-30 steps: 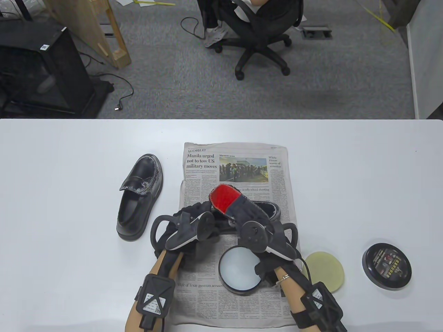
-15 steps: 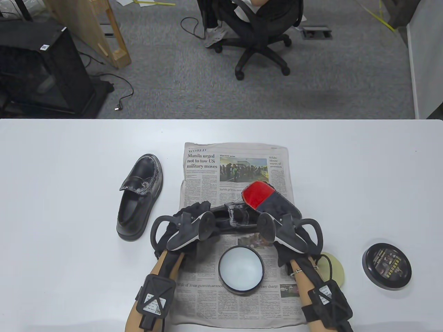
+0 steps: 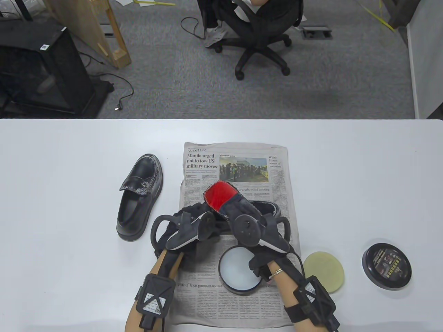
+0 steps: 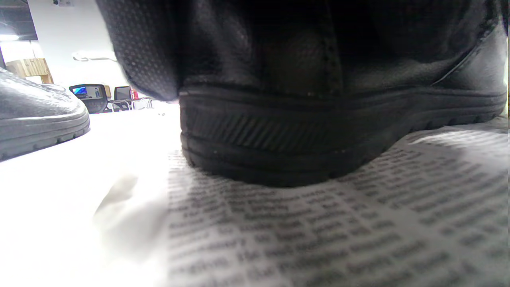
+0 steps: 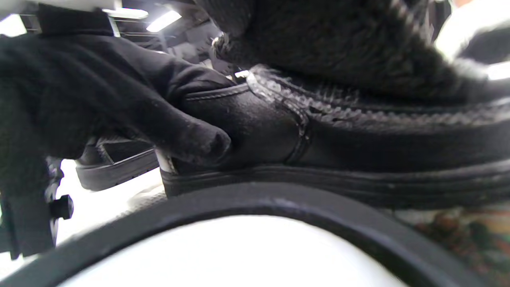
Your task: Dip and apply leather care cream with polishing sponge on shoes
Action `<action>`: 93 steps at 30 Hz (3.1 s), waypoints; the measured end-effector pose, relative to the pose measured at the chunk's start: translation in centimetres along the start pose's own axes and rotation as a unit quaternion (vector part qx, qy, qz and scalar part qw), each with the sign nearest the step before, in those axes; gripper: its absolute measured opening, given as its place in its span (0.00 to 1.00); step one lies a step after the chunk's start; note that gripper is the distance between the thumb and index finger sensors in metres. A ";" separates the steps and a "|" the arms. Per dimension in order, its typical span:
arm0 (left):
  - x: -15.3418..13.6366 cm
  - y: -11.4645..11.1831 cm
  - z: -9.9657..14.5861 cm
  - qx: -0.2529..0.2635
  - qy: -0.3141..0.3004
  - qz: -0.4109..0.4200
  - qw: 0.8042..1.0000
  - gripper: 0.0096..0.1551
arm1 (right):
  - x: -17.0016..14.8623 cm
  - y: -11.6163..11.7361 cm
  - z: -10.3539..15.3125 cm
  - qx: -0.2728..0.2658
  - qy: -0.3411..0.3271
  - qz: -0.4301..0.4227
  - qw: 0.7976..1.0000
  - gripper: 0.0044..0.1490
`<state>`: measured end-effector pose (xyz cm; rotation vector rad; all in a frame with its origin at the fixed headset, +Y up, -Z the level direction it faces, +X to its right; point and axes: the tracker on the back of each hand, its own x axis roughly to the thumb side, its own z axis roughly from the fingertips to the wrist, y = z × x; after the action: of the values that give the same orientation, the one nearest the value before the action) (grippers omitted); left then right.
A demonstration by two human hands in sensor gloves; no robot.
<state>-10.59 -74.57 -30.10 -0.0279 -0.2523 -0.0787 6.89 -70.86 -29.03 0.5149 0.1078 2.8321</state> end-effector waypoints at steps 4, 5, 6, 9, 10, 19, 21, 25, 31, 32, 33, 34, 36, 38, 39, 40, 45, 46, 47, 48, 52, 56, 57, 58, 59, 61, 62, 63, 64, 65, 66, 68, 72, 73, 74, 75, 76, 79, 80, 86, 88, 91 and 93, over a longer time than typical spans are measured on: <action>0.0 0.0 0.0 0.001 0.006 -0.001 1.000 0.54 | -2.7 0.6 -1.5 0.047 0.072 -0.045 0.995 0.30; 0.0 0.0 0.1 0.001 0.008 -0.002 1.000 0.54 | -3.4 0.7 -1.5 0.047 0.088 -0.036 0.994 0.30; 0.0 0.0 0.1 0.001 0.011 -0.001 1.000 0.54 | -4.4 0.9 -1.5 0.050 0.108 -0.020 0.993 0.30; 0.1 0.0 0.1 0.001 0.018 -0.007 1.000 0.53 | -6.2 0.7 -0.7 0.036 0.149 0.025 0.988 0.30; 0.1 0.1 0.1 0.001 0.019 -0.007 1.000 0.53 | -6.5 0.7 -0.3 0.030 0.156 0.050 0.986 0.30; 0.2 0.1 0.0 -0.002 0.027 -0.009 1.000 0.53 | -4.5 1.2 4.4 -0.032 0.048 0.181 0.982 0.31; 0.2 0.1 0.0 -0.004 0.021 -0.008 1.000 0.53 | -2.7 1.2 4.9 -0.040 0.008 0.152 0.987 0.32; 0.1 0.1 0.0 -0.004 0.014 0.004 1.000 0.53 | 0.3 0.3 4.1 -0.076 -0.037 0.059 0.995 0.31; 0.2 0.0 0.1 0.002 0.008 0.001 1.000 0.54 | -0.2 -0.1 0.1 -0.007 0.042 0.018 0.999 0.30; 0.2 0.0 0.1 0.002 0.005 -0.001 1.000 0.54 | -1.0 0.5 -0.6 0.021 0.071 -0.002 0.997 0.31; 0.2 0.0 0.1 0.003 0.005 -0.002 1.000 0.54 | -1.6 0.9 -1.0 0.028 0.088 -0.006 0.996 0.31; 0.2 0.0 0.1 0.005 0.007 -0.003 1.000 0.54 | -2.2 1.1 -1.1 0.019 0.104 -0.001 0.994 0.31; 0.2 0.0 0.1 0.006 0.011 -0.004 1.000 0.54 | -3.0 1.1 -1.0 0.017 0.112 0.012 0.993 0.31; 0.2 0.0 0.1 0.007 0.017 -0.006 1.000 0.54 | -4.0 0.8 -0.6 0.024 0.129 0.038 0.991 0.30; 0.3 0.0 0.1 0.006 0.018 -0.007 1.000 0.54 | -4.4 0.7 -0.3 0.023 0.138 0.059 0.988 0.30; 0.3 0.1 0.1 0.007 0.019 -0.008 1.000 0.54 | -4.7 0.7 0.0 0.021 0.144 0.078 0.986 0.30; 0.4 0.1 0.1 0.006 0.024 -0.014 1.000 0.54 | -4.9 0.4 2.7 0.002 0.122 0.172 0.977 0.30; 0.4 0.1 0.1 0.007 0.024 -0.014 1.000 0.54 | -4.7 0.4 3.1 0.003 0.113 0.178 0.977 0.30; 0.4 0.1 0.1 0.006 0.023 -0.013 1.000 0.54 | -4.4 0.4 3.5 0.003 0.103 0.178 0.979 0.30; 0.4 0.1 0.1 0.004 0.019 -0.012 1.000 0.54 | -4.0 0.5 4.0 0.004 0.087 0.171 0.981 0.31; 0.3 0.0 0.0 0.000 0.009 0.000 1.000 0.54 | -1.8 0.3 4.9 -0.003 0.020 0.090 0.996 0.31; 0.2 0.0 0.0 -0.004 0.001 0.005 1.000 0.53 | 0.7 -0.3 3.7 -0.028 -0.015 0.046 0.998 0.30; 0.2 -0.1 0.0 -0.005 -0.001 0.007 1.000 0.53 | 1.1 -0.3 3.1 -0.028 -0.018 0.050 0.998 0.30; 0.1 -0.1 0.0 -0.004 -0.002 0.009 1.000 0.54 | 1.2 -0.2 2.4 -0.021 -0.013 0.049 0.999 0.30; 0.2 -0.1 0.0 -0.002 -0.003 0.010 1.000 0.54 | 1.1 -0.1 1.7 -0.012 -0.003 0.040 0.999 0.30; 0.2 -0.2 0.1 -0.002 -0.006 0.006 1.000 0.54 | 0.5 0.3 -0.1 0.017 0.031 0.020 0.999 0.30; 0.2 -0.2 0.1 0.000 -0.005 0.004 1.000 0.54 | 0.0 0.6 -0.9 0.037 0.053 0.013 0.998 0.30; 0.2 -0.2 0.1 0.000 -0.004 0.004 1.000 0.54 | -0.3 0.7 -1.3 0.047 0.067 0.011 0.997 0.30; 0.2 -0.1 0.1 0.001 0.001 0.002 1.000 0.54 | -0.8 0.8 -1.8 0.053 0.084 0.012 0.995 0.30; 0.2 -0.1 0.0 0.000 0.005 0.001 1.000 0.54 | -1.4 0.8 -2.1 0.055 0.101 0.017 0.993 0.30; 0.2 -0.1 0.0 0.001 0.008 -0.001 1.000 0.54 | -1.9 0.7 -2.1 0.059 0.110 0.017 0.992 0.30; 0.2 -0.1 0.1 0.004 0.012 -0.002 1.000 0.53 | -3.1 0.6 -2.0 0.060 0.136 0.020 0.989 0.30; 0.2 -0.1 0.1 0.002 0.017 -0.004 1.000 0.53 | -5.5 0.7 -0.4 0.039 0.168 0.091 0.981 0.29; 0.2 -0.1 0.1 0.002 0.018 -0.005 1.000 0.54 | -5.8 0.7 0.2 0.028 0.167 0.107 0.980 0.29; 0.2 -0.1 0.1 0.003 0.018 -0.005 1.000 0.53 | -6.0 0.7 0.7 0.023 0.164 0.118 0.979 0.29; 0.2 -0.1 0.1 0.003 0.019 -0.004 1.000 0.53 | -6.0 0.7 1.4 0.016 0.158 0.137 0.978 0.30; 0.2 0.0 0.1 0.003 0.020 -0.005 1.000 0.53 | -6.0 0.8 2.0 0.012 0.151 0.153 0.977 0.30; 0.2 -0.1 0.1 0.003 0.020 -0.001 1.000 0.54 | -5.4 1.0 3.6 0.003 0.122 0.173 0.977 0.30; 0.1 -0.1 0.1 0.002 0.017 0.002 1.000 0.54 | -4.8 1.0 4.2 -0.002 0.096 0.168 0.981 0.30; 0.1 -0.1 0.0 -0.002 0.010 0.008 1.000 0.53 | -1.4 0.6 4.5 -0.036 0.012 0.070 0.997 0.30; 0.1 -0.1 0.0 -0.001 0.007 0.010 1.000 0.53 | -0.3 0.3 3.8 -0.043 -0.002 0.048 0.998 0.30; 0.1 -0.1 -0.1 -0.001 0.005 0.010 1.000 0.54 | 0.5 0.0 1.9 -0.040 -0.005 0.015 0.999 0.30; 0.1 -0.1 -0.1 0.000 0.004 0.009 1.000 0.54 | 0.5 0.2 0.5 -0.011 0.009 -0.011 1.000 0.30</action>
<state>-10.48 -74.73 -30.13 -0.0304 -0.2447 -0.0611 6.61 -70.94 -28.35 0.4806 0.0852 2.8144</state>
